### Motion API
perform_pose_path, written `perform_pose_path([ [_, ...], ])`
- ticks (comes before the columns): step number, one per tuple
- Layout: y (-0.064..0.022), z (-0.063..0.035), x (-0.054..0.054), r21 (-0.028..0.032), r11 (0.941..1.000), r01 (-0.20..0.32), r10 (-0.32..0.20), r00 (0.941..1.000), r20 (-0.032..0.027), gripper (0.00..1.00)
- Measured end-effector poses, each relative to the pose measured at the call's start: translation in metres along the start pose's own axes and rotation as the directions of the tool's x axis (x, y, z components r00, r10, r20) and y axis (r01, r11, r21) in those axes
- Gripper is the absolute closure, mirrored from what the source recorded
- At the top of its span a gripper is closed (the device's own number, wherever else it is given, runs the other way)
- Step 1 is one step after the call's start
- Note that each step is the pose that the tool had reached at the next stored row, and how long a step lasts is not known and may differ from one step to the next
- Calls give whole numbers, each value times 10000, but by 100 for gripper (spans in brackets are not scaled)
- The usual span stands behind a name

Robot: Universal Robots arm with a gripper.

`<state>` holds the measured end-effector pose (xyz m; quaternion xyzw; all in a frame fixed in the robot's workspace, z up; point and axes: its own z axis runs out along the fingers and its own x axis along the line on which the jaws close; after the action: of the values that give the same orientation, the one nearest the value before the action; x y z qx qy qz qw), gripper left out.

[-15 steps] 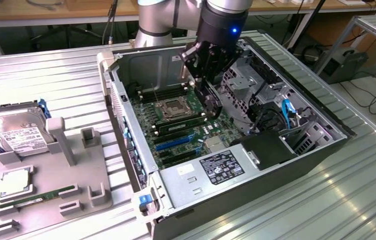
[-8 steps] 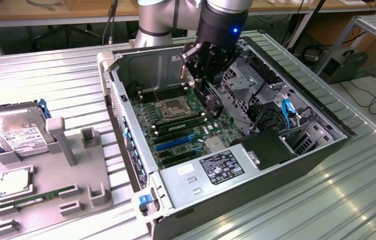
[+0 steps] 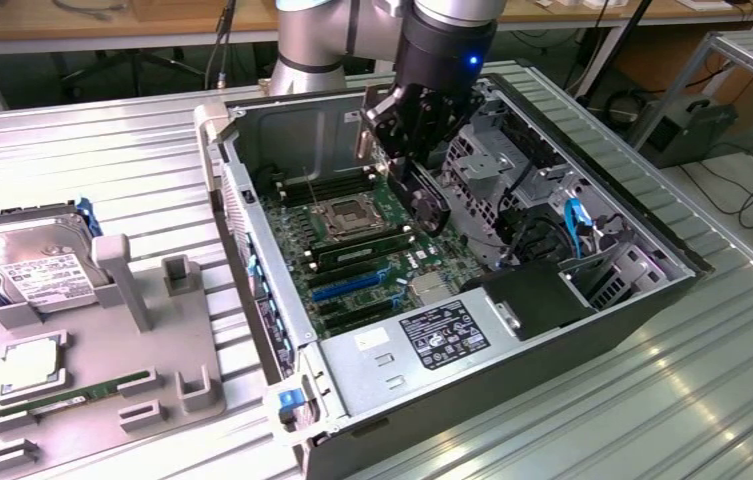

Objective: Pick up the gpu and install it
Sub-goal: 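Insert the gpu into the slot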

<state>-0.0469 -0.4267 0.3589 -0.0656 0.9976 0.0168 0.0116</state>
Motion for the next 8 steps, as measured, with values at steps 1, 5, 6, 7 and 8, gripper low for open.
perform_pose_path([
  [1, 0, 0, 0, -2, 10000, 69, -69, 10000, -2, 74],
  [5, 0, 0, 0, -8, 9995, 306, -306, 9995, -9, 74],
  [6, 0, 0, 0, -9, 9994, 352, -352, 9994, -11, 74],
  [7, 0, 0, 0, -11, 9992, 403, -403, 9992, -12, 74],
  [8, 0, 0, 0, -12, 9989, 459, -459, 9989, -15, 74],
])
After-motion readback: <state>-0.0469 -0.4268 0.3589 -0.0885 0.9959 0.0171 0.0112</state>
